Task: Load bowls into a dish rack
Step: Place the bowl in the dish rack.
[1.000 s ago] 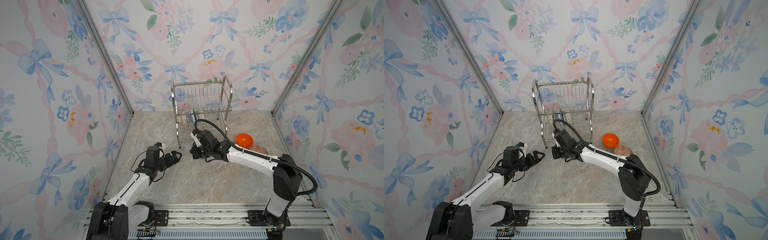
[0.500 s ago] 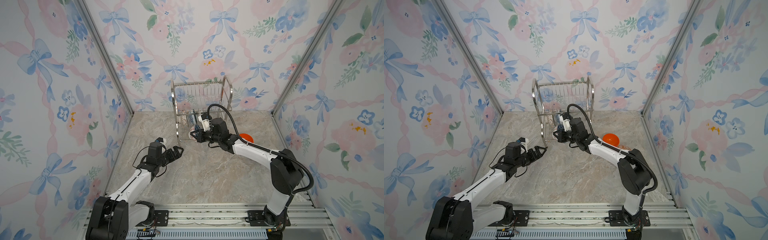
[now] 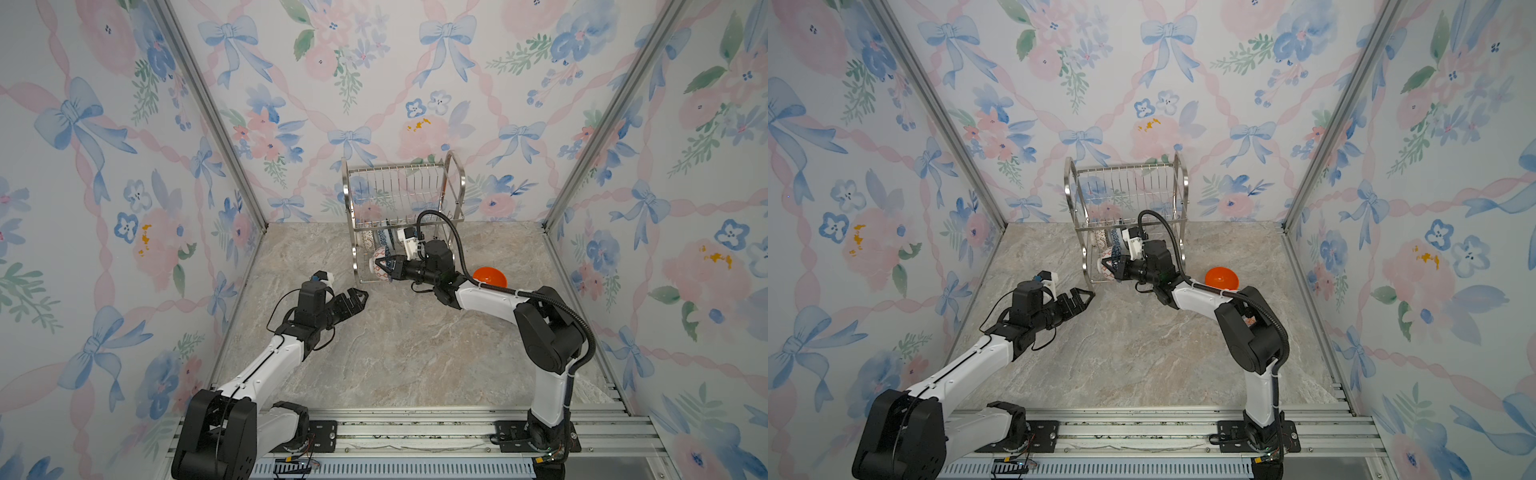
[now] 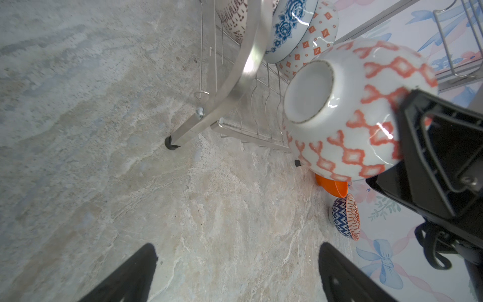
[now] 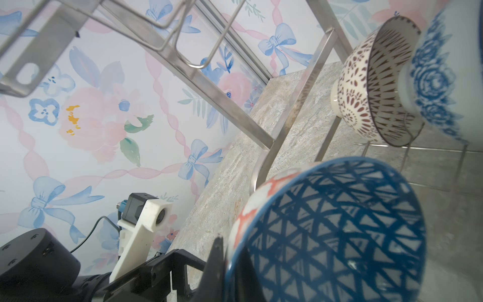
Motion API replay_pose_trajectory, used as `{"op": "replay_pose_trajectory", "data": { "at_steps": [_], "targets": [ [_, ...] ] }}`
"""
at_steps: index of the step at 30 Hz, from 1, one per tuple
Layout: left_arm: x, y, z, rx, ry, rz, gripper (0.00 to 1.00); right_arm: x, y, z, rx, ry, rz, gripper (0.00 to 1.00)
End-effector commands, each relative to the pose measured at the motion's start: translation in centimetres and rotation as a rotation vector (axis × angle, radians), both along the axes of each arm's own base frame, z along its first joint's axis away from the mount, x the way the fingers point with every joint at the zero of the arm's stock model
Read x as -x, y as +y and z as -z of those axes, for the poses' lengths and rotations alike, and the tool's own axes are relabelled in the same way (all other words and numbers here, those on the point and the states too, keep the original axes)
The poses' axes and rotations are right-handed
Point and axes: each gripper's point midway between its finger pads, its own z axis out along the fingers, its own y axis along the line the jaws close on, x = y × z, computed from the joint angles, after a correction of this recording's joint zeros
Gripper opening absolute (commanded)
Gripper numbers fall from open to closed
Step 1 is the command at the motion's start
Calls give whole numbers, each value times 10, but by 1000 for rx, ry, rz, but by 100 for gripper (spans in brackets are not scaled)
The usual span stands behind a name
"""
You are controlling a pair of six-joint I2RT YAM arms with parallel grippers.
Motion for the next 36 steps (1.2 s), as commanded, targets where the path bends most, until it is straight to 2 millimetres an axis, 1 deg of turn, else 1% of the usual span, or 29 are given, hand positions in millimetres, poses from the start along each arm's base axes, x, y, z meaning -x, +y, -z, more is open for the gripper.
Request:
{"op": "replay_pose_trajectory", "data": {
  "at_steps": [1, 12, 22, 31, 36],
  "targets": [
    [-9, -2, -12, -7, -40, -1, 98, -11, -4, -16, -108, -45, 7, 0],
    [-11, -5, -11, -17, -41, 1, 97, -26, -7, 4, -175, 19, 21, 0],
    [-12, -6, -12, -25, -47, 4, 98, -38, 3, 11, -221, 50, 4, 0],
    [-13, -7, -12, -26, -45, 7, 98, -48, 13, 24, -255, 92, -10, 0],
    [-15, -8, -19, -18, -67, 13, 97, -49, 18, 24, -271, 99, -26, 0]
  ]
}}
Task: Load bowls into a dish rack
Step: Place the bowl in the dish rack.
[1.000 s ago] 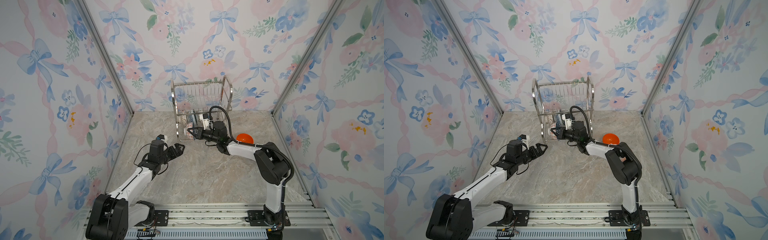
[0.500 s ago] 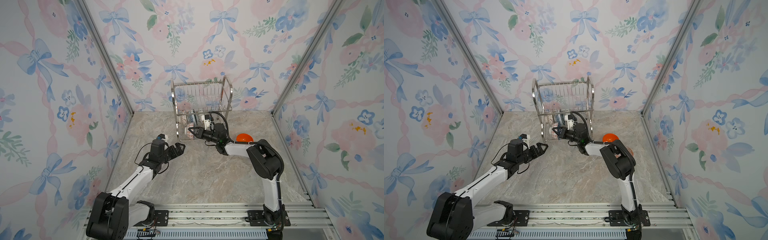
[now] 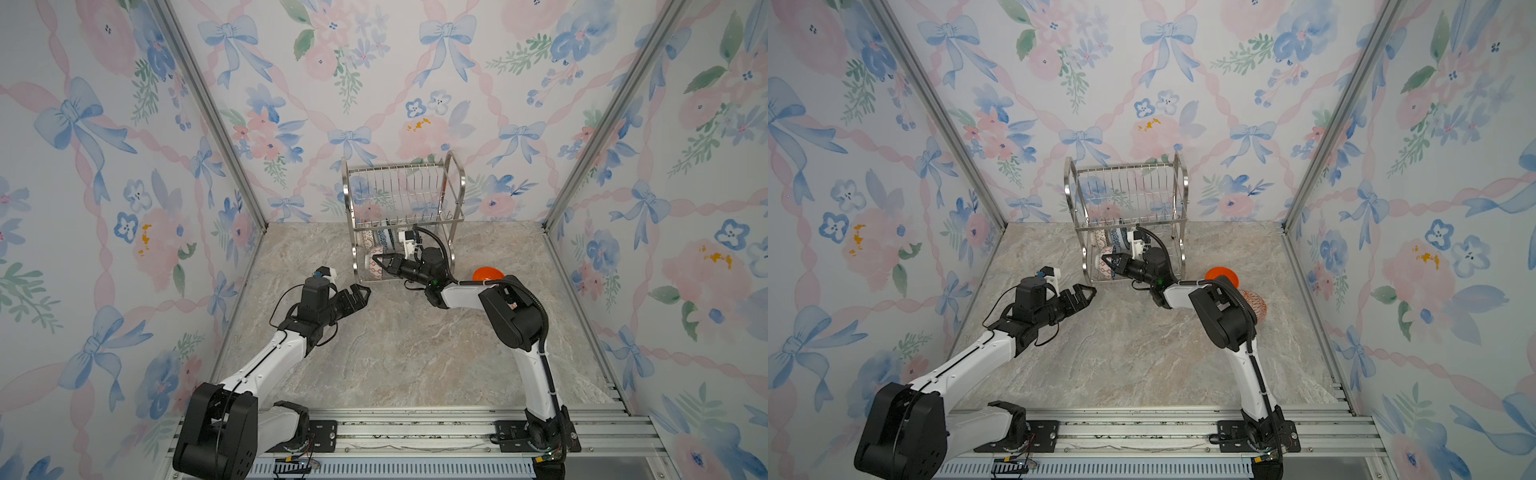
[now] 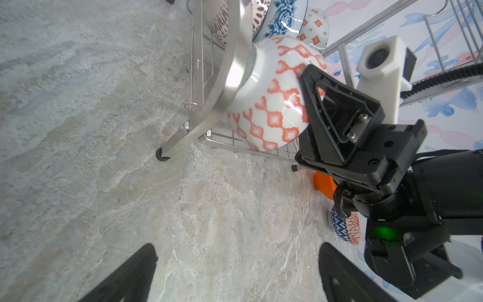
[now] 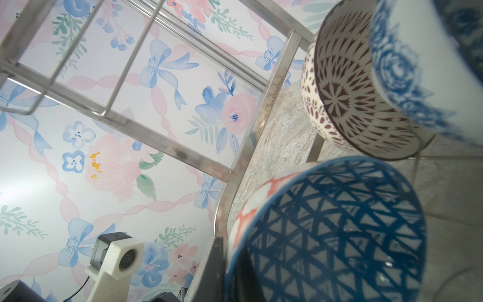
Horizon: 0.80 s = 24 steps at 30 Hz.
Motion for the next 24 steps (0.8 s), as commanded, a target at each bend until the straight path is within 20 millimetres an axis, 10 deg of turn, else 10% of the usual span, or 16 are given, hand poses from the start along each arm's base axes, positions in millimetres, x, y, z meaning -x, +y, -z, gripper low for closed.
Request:
{"op": "replay_pose_trajectory", "data": {
  "at_steps": [1, 24],
  "targets": [
    [-6, -4, -15, -2, -56, 21, 98, 0, 5, -22, -66, -40, -41, 0],
    [-9, -19, -19, 30, -84, 57, 97, -9, 21, -11, -101, -12, -71, 0]
  ]
}}
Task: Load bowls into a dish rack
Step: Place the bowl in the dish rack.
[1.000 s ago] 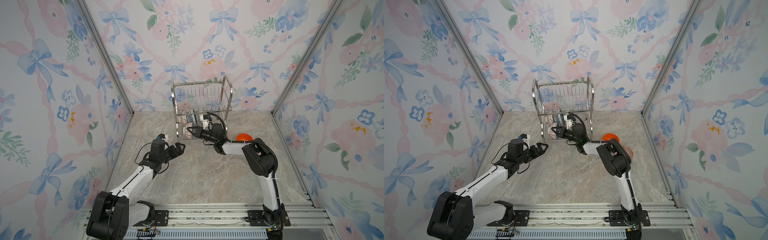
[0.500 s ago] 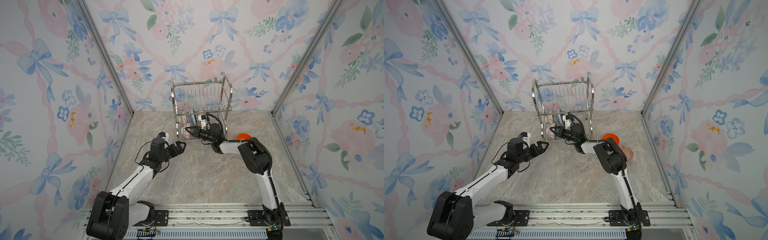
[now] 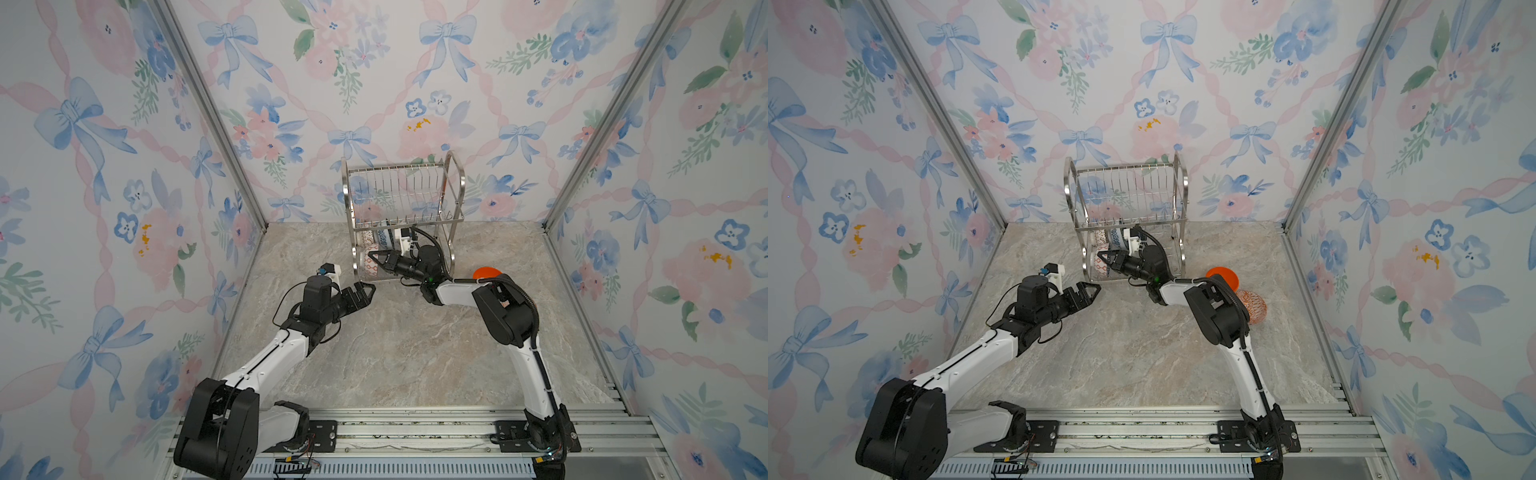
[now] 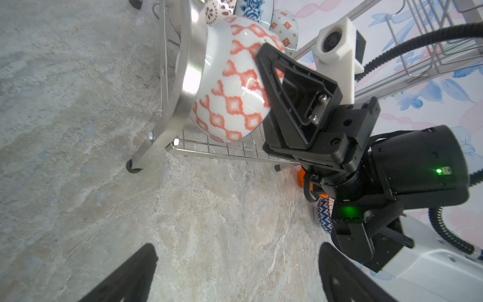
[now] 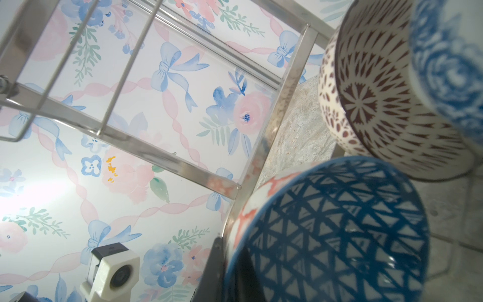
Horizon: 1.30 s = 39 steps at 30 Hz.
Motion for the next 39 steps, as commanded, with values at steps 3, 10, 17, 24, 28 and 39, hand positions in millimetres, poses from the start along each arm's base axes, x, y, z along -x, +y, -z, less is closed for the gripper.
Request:
{"op": "replay_pose_trajectory", "data": {
  "at_steps": [3, 10, 17, 24, 28, 39],
  "targets": [
    [-5, -3, -8, -3, -27, 0, 98, -3, 9, 0, -33, -17, -28, 0],
    [-4, -2, -7, -10, -21, -5, 98, -3, 11, 6, -29, -10, -29, 0],
    [-4, -1, -7, -14, -22, -6, 98, -2, 7, 5, -11, -26, -17, 0],
    [-3, -1, -6, -20, -18, -7, 97, -1, 2, -1, -3, -42, -9, 0],
    [-3, 0, -7, -22, -19, -9, 97, 1, 1, -6, -6, -55, -14, 0],
    [-1, 0, -7, -24, -19, -9, 98, 1, -3, -6, 21, -67, 0, 0]
  ]
}}
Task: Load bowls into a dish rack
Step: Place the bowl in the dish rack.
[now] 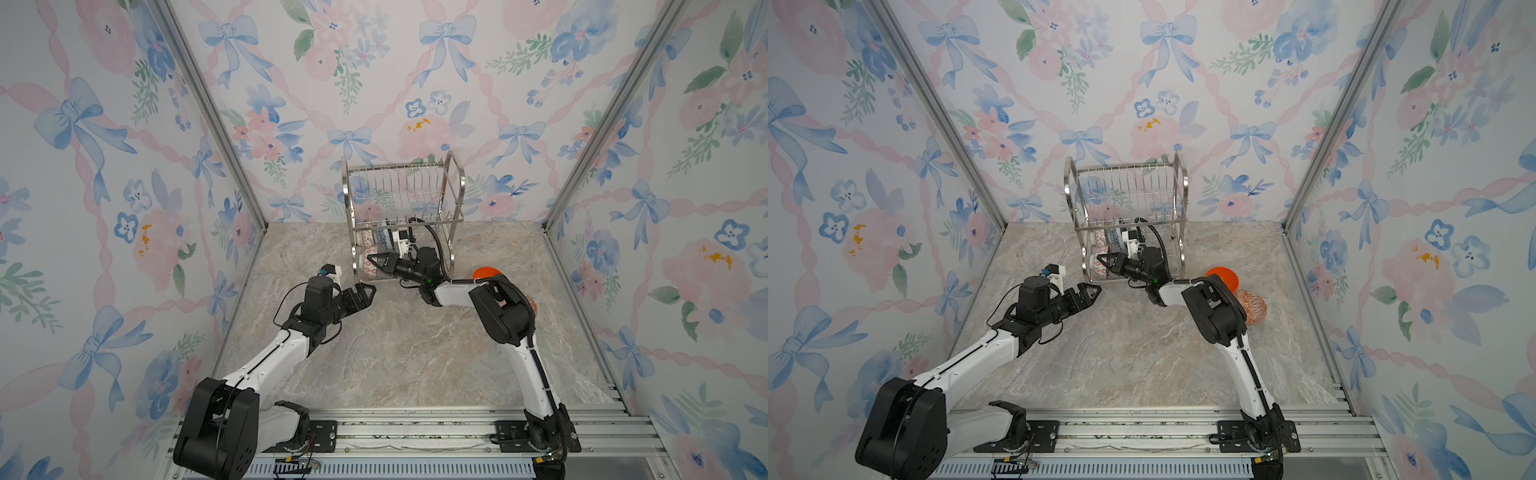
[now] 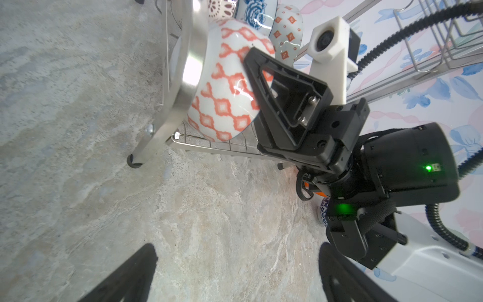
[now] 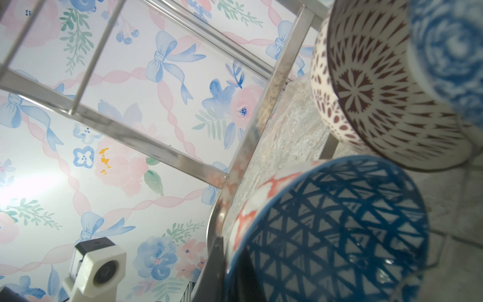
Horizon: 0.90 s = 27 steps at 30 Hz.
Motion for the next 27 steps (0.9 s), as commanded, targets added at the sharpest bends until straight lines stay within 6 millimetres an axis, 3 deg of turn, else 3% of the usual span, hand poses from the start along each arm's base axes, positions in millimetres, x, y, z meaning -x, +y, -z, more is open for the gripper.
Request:
{"op": "replay_pose_trajectory", "data": {
  "at_steps": [1, 19, 27],
  "targets": [
    [-2, 0, -11, -11, -28, -1, 97, -1, -6, -22, -11, -48, 16, 0],
    [-1, 0, -10, -20, -28, -2, 97, 3, -9, -21, 35, -71, 20, 3],
    [-1, 1, -9, -22, -26, -3, 98, 10, 0, -19, 73, -87, -1, 7]
  ]
}}
